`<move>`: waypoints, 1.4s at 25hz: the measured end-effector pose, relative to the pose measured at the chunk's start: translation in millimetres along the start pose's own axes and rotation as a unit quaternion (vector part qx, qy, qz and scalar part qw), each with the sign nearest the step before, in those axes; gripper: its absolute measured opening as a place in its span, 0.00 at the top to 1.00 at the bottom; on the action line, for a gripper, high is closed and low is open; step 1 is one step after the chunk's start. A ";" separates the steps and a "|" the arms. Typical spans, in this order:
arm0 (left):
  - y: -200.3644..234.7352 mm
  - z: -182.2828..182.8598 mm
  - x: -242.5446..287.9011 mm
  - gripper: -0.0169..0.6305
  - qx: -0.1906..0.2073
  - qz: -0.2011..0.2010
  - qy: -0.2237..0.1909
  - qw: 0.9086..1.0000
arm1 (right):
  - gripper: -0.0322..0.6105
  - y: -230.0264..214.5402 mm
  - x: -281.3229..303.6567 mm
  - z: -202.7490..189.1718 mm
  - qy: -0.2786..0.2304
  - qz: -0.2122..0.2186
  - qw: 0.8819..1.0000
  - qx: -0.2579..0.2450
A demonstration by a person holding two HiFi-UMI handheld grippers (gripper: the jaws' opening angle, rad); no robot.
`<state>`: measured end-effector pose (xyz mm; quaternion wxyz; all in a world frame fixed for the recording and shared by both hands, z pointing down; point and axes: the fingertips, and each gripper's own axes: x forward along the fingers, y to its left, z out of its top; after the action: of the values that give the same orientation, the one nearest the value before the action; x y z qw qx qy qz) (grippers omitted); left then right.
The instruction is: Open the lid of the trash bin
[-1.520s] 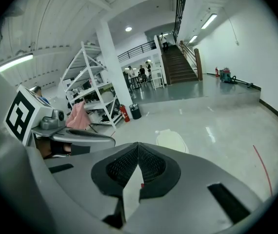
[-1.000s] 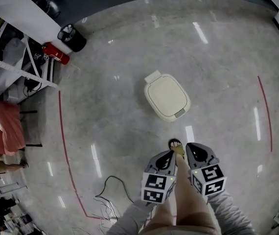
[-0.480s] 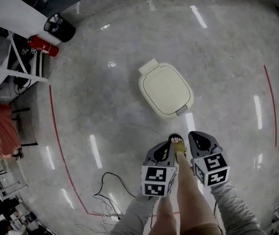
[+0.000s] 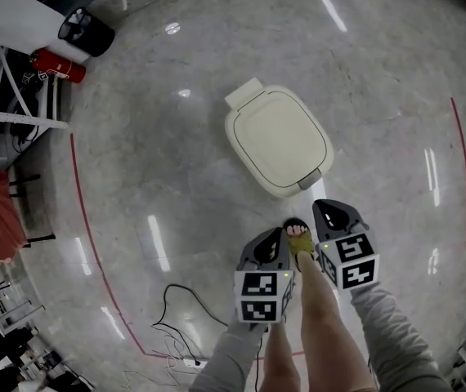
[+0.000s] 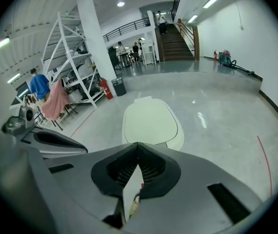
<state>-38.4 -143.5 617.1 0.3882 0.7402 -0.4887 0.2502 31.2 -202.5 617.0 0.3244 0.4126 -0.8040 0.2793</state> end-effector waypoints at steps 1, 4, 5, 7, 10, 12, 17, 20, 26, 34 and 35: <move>3.2 -2.4 4.7 0.97 -0.002 0.001 0.000 1.000 | 0.96 -2.0 6.6 -3.4 0.002 -0.002 1.000 -0.001; 11.7 -8.9 19.0 0.97 -0.011 0.003 0.001 1.000 | 0.96 -8.0 25.4 -12.6 0.010 -0.006 1.000 -0.003; 14.2 -11.6 23.2 0.97 -0.013 0.003 0.002 1.000 | 0.96 -9.9 31.3 -16.1 0.013 -0.008 1.000 -0.005; 19.1 -17.3 30.9 0.97 -0.011 0.005 0.007 1.000 | 0.96 -13.0 42.2 -21.9 0.020 -0.010 1.000 -0.009; 27.0 -25.6 40.5 0.97 -0.012 0.008 0.015 1.000 | 0.96 -15.5 56.7 -25.5 0.029 -0.009 0.999 -0.014; 30.8 -31.6 45.3 0.97 -0.013 0.011 0.020 1.000 | 0.96 -17.7 65.0 -28.5 0.035 -0.010 0.999 -0.018; 31.9 -38.9 51.2 0.97 -0.006 0.010 0.029 1.000 | 0.96 -25.1 80.2 -39.0 0.049 -0.013 0.999 -0.021; 31.8 -39.2 52.1 0.97 -0.005 0.010 0.029 1.000 | 0.96 -26.0 84.4 -40.7 0.054 -0.013 0.998 -0.021; 27.5 -33.9 55.4 0.97 -0.002 0.007 0.029 1.000 | 0.96 -27.2 87.2 -43.1 0.057 -0.007 0.998 -0.018; 21.1 -34.9 57.2 0.97 -0.002 0.006 0.030 1.000 | 0.96 -27.5 90.4 -46.8 0.069 0.003 0.997 -0.015; 20.4 -35.5 56.9 0.97 -0.001 0.005 0.031 1.000 | 0.96 -27.5 90.5 -47.2 0.070 0.003 0.997 -0.014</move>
<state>-34.2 -149.1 686.9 0.4028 0.7290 -0.4807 0.2745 27.6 -226.2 720.0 0.3844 0.3850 -0.7847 0.2971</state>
